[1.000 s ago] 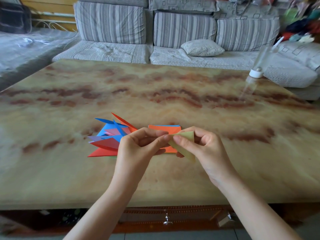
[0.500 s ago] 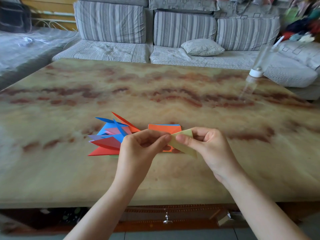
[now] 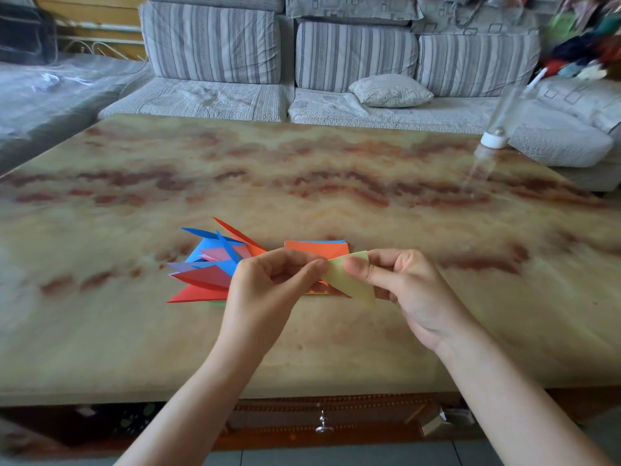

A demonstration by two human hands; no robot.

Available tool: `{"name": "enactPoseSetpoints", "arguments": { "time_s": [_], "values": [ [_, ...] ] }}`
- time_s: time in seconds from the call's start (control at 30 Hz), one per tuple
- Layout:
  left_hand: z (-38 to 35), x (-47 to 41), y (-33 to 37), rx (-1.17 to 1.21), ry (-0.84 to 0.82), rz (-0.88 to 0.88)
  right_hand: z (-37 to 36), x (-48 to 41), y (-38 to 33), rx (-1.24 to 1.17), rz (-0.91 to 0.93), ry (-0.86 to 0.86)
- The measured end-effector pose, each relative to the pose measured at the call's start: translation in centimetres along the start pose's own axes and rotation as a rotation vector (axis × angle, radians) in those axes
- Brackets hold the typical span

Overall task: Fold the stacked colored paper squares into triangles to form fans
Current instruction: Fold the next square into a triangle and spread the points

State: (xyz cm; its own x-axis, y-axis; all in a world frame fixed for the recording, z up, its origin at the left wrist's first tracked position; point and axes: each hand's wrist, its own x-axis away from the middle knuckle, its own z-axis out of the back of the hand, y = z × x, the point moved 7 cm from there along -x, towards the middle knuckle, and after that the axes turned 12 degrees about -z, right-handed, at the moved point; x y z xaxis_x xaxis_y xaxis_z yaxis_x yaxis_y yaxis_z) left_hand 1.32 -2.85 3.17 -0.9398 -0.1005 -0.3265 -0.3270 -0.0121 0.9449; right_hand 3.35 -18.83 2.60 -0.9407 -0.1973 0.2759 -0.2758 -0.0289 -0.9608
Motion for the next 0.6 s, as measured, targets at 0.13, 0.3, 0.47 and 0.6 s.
{"name": "enactPoseSetpoints", "arguments": {
  "time_s": [0.13,0.3,0.47,0.6],
  "values": [
    [-0.09,-0.11,-0.09,-0.028,-0.008,0.001,0.23,-0.17,0.09,0.02,-0.021,-0.004],
    [-0.14,-0.12,-0.09,-0.036,-0.013,0.005,0.19,-0.05,-0.04,0.039,-0.013,-0.034],
    [-0.13,-0.13,-0.21,-0.045,-0.024,0.007,0.49,-0.12,0.16,0.039,-0.022,-0.028],
    [-0.04,-0.17,-0.27,-0.058,-0.044,0.013,0.31,-0.13,0.12,0.041,-0.005,-0.051]
  ]
}}
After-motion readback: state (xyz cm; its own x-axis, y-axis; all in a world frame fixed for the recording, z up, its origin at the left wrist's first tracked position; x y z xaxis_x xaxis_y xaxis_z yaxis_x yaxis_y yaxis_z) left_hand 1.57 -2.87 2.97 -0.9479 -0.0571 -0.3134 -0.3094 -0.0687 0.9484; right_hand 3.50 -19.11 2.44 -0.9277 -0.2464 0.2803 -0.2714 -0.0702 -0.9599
